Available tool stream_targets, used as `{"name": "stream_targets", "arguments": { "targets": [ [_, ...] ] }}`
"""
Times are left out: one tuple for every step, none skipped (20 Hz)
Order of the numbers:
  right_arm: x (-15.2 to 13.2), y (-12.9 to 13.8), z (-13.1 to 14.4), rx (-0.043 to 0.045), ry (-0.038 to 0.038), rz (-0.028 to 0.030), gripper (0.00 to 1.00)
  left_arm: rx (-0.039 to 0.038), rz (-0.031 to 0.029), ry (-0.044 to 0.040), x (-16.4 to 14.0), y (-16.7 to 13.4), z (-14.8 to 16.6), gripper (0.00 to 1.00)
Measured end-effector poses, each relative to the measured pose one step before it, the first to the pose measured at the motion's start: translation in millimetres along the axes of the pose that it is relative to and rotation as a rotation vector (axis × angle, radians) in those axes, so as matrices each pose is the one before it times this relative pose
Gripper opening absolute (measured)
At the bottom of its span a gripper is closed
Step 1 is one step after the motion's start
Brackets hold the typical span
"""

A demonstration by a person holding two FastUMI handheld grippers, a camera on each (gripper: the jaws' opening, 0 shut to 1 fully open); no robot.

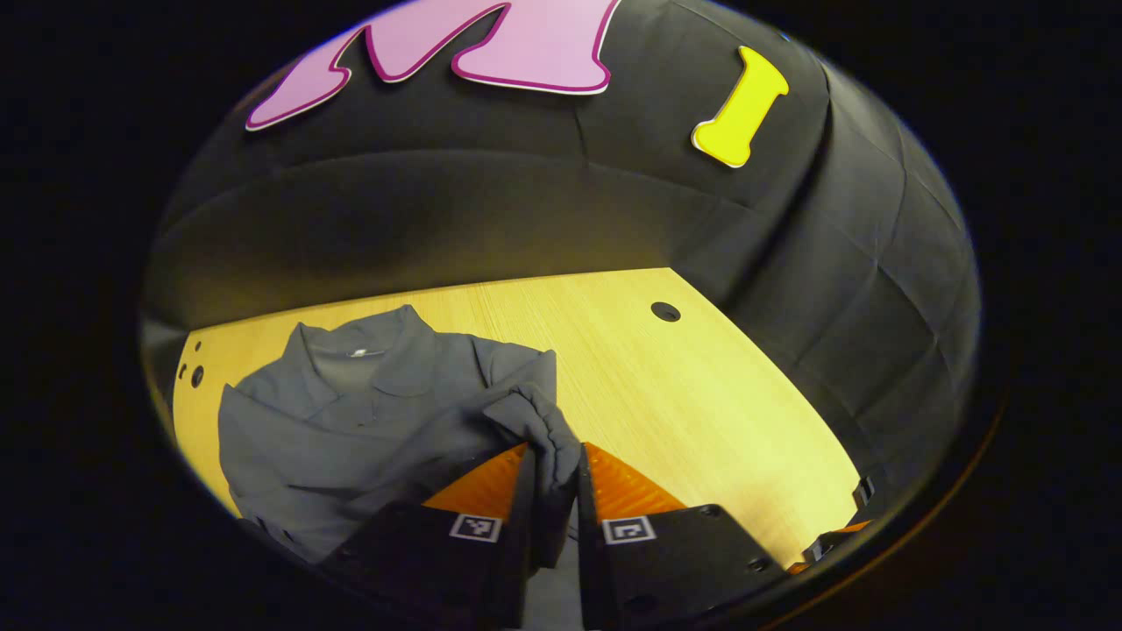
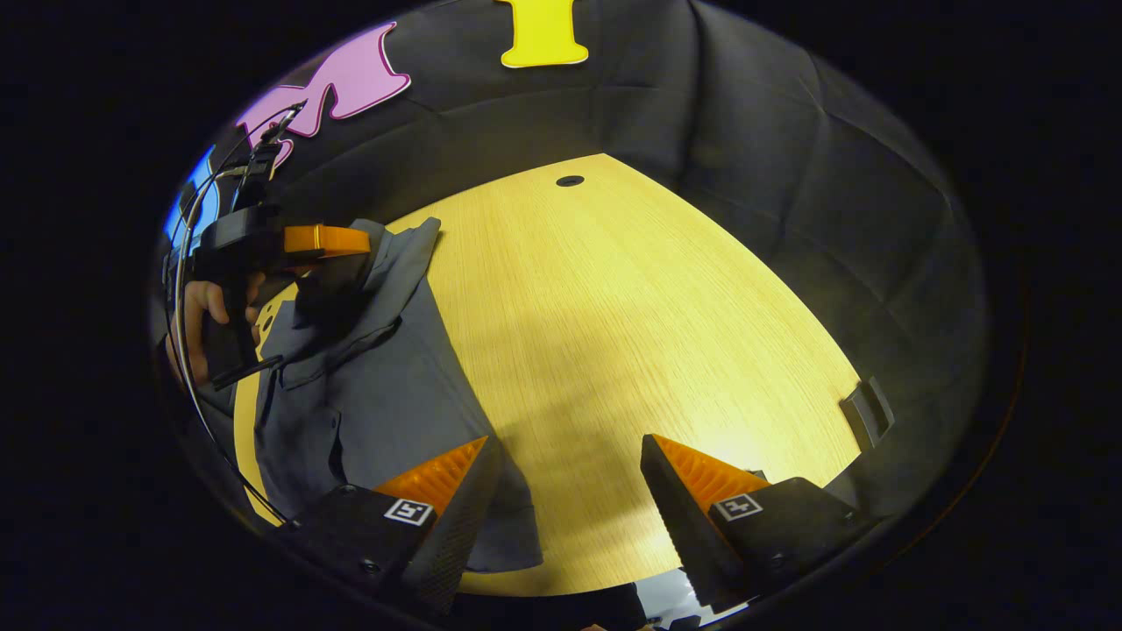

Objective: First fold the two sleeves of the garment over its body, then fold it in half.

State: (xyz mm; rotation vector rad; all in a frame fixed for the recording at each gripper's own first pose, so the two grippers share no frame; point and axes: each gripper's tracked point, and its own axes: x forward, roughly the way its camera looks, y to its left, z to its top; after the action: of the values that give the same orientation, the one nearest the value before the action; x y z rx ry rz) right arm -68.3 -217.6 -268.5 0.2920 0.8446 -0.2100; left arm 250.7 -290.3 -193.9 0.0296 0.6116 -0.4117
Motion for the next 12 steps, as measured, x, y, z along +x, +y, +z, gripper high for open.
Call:
{"name": "stream_targets", "arguments": {
  "targets": [
    [-0.37, 1.94, 0.94, -0.00327, -0.00055, 0.00511, 0.99, 0.00564, 0.00241, -0.00249, -4.23, 1.88, -0.48, 0.26],
    [0.11, 2.19, -0.16, -0.00675, -0.00088, 0.00656, 0.99, 0.01525, 0.00557, -0.00711, -4.73, 2.52, 0.92, 0.51],
    [0.85, 3.63, -0.79, -0.00853, 0.00298, 0.00759, 0.99, 0.01733, 0.00436, -0.00806, -4.98, 3.69, 0.03, 0.41],
    [1.15, 5.22, -0.07, -0.00725, 0.00488, 0.01192, 0.99, 0.01299, 0.00971, -0.01001, -7.73, 5.4, -0.25, 0.67],
    [0.56, 5.43, -1.15, -0.00579, 0.00532, 0.01355, 0.99, 0.0037, 0.00952, -0.00672, -7.53, 6.6, -2.9, 0.58],
    [1.2, 6.26, -1.21, -0.00551, 0.00831, 0.01734, 0.99, -0.00737, 0.00613, -0.0026, -10.23, 6.72, -3.58, 0.75],
    [0.68, 9.98, -2.9, -0.00279, 0.01287, 0.03209, 0.99, -0.01197, 0.01092, 0.00253, -10.64, 8.72, -6.17, 0.8],
    [1.41, 11.23, -4.89, -0.00196, 0.01906, 0.03544, 0.99, -0.00474, 0.02001, 0.01117, -12.96, 11.82, -10.99, 0.87],
    [1.59, 9.53, -4.33, -0.00486, 0.01721, 0.02763, 0.99, 0.00413, 0.02248, 0.01458, -12.99, 13.73, -15.11, 0.94],
    [2.83, 5.81, -4.46, -0.00716, 0.01532, 0.01515, 0.99, 0.0104, 0.02537, 0.00956, -12.44, 14.92, -16.38, 0.93],
    [1.23, 3.83, -5.42, -0.00698, 0.01781, 0.01017, 0.99, 0.01043, 0.02523, 0.01293, -11.1, 15.35, -17.58, 0.92],
    [2.02, 2.54, -3.08, -0.00219, 0.01333, 0.00377, 0.99, 0.00626, 0.02611, 0.02038, -13.17, 15.14, -21.53, 0.96]
  ]
}}
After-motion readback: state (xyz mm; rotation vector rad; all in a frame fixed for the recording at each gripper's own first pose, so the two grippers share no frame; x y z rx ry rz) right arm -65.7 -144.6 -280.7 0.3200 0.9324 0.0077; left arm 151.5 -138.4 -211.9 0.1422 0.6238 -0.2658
